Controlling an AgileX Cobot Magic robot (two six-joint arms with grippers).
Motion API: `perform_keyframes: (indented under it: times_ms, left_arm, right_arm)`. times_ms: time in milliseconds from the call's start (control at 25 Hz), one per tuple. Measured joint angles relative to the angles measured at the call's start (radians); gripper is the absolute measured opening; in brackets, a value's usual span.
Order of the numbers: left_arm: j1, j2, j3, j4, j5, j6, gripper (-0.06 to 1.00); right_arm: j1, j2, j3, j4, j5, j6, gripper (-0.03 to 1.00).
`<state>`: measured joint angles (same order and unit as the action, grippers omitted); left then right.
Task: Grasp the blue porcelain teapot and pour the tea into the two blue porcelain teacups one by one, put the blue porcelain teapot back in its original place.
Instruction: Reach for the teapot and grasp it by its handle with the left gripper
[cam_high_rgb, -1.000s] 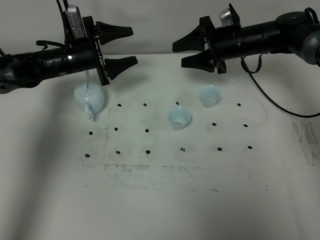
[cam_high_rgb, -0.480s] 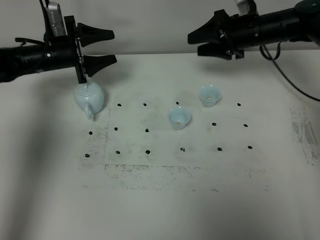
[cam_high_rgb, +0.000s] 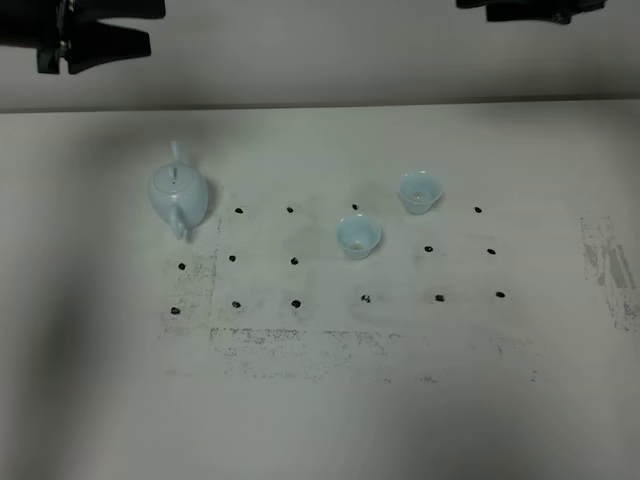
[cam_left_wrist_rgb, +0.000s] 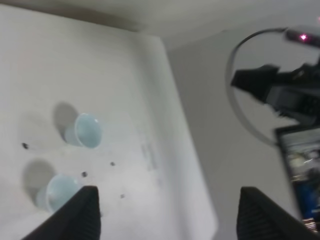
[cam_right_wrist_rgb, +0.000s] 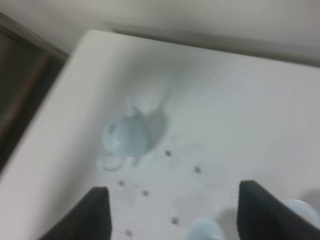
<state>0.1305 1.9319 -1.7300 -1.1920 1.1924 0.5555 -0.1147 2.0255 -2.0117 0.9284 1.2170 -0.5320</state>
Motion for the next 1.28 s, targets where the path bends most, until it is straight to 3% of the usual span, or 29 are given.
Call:
perform_keyframes:
  times_ms: [120,440,680,840,1040,1280]
  left_arm:
    - [0.0,-0.107,0.0,0.066,0.001,-0.003,0.6]
    - [0.0,-0.288,0.0,0.246,0.002,-0.074,0.6]
    - [0.0,-0.347,0.0,0.418,0.002,-0.145,0.6]
    - [0.0,-0.36,0.0,0.437,0.002,-0.15,0.6]
    - [0.0,-0.362,0.0,0.441,0.002,-0.15,0.6]
    - [0.0,-0.364,0.0,0.442,0.002,-0.137,0.6]
  right_arm:
    - [0.0,-0.087,0.0,-0.094,0.001,0.011,0.56]
    - [0.0,-0.288,0.022,-0.191,0.004,0.025,0.56]
    - [0.0,-0.544,0.268,-0.345,0.003,0.061,0.56]
    - [0.0,-0.738,0.484,-0.531,-0.031,0.166,0.56]
    - [0.0,-0.966,0.736,-0.782,-0.154,0.351,0.56]
    - [0.005,-1.24,1.004,-0.839,-0.275,0.407,0.56]
